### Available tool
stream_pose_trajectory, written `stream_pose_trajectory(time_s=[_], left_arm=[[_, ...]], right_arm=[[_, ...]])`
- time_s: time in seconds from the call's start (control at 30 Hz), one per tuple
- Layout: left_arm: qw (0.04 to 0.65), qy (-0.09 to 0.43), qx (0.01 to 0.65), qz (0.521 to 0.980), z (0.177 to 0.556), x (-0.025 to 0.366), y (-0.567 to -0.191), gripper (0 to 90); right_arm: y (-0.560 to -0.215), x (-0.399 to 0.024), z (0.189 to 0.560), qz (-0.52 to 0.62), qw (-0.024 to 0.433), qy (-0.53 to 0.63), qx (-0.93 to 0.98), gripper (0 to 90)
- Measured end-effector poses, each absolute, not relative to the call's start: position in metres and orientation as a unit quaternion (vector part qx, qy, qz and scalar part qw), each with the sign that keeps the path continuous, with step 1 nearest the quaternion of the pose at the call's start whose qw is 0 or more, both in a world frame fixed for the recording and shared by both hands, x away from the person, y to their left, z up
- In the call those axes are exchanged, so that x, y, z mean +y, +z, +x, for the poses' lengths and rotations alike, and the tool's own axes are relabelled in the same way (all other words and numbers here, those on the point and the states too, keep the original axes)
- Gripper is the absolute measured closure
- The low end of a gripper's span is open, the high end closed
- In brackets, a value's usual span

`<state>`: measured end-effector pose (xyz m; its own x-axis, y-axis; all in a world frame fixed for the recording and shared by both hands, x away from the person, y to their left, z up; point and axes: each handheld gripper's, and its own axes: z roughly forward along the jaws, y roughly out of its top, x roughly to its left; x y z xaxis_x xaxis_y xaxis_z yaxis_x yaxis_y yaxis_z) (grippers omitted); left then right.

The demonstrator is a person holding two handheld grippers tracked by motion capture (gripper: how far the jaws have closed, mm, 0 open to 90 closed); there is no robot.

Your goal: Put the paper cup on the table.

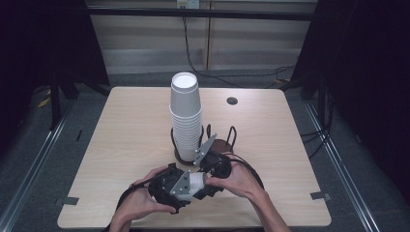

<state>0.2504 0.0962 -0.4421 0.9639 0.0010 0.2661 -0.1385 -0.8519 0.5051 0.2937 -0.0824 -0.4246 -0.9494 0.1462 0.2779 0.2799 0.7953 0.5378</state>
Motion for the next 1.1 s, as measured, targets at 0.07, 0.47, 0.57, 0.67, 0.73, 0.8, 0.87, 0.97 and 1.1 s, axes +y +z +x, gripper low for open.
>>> stream_pose_trajectory(time_s=[0.07, 0.47, 0.57, 0.67, 0.73, 0.8, 0.87, 0.97, 1.1], left_arm=[[0.272, 0.126, -0.039, 0.953, 0.2506, 0.0958, -0.4427, 16.6], [0.290, 0.122, -0.027, 0.949, 0.2495, 0.0980, -0.4430, 16.6], [0.291, 0.121, -0.026, 0.949, 0.2492, 0.0986, -0.4430, 16.6], [0.292, 0.119, -0.026, 0.949, 0.2498, 0.0987, -0.4428, 16.6], [0.292, 0.118, -0.026, 0.949, 0.2499, 0.0987, -0.4432, 16.6], [0.286, 0.123, -0.031, 0.950, 0.2509, 0.0993, -0.4425, 16.6], [0.284, 0.125, -0.035, 0.950, 0.2511, 0.1000, -0.4419, 16.5], [0.298, 0.124, -0.024, 0.946, 0.2505, 0.1004, -0.4435, 15.8], [0.316, 0.124, -0.020, 0.940, 0.2513, 0.1019, -0.4440, 14.8]], right_arm=[[-0.4249, -0.0821, 0.2938, -0.114, 0.114, -0.299, -0.941, 20.0], [-0.4247, -0.0760, 0.2946, -0.104, 0.113, -0.301, -0.941, 19.4], [-0.4245, -0.0747, 0.2941, -0.107, 0.113, -0.298, -0.942, 19.3], [-0.4247, -0.0739, 0.2942, -0.105, 0.115, -0.297, -0.942, 19.3], [-0.4245, -0.0740, 0.2935, -0.115, 0.115, -0.290, -0.943, 19.6], [-0.4242, -0.0740, 0.2929, -0.118, 0.117, -0.285, -0.944, 20.2], [-0.4249, -0.0742, 0.2942, -0.107, 0.113, -0.294, -0.943, 20.9], [-0.4239, -0.0746, 0.2937, -0.109, 0.110, -0.296, -0.943, 21.5], [-0.4211, -0.0756, 0.2928, -0.116, 0.103, -0.298, -0.942, 21.8]])
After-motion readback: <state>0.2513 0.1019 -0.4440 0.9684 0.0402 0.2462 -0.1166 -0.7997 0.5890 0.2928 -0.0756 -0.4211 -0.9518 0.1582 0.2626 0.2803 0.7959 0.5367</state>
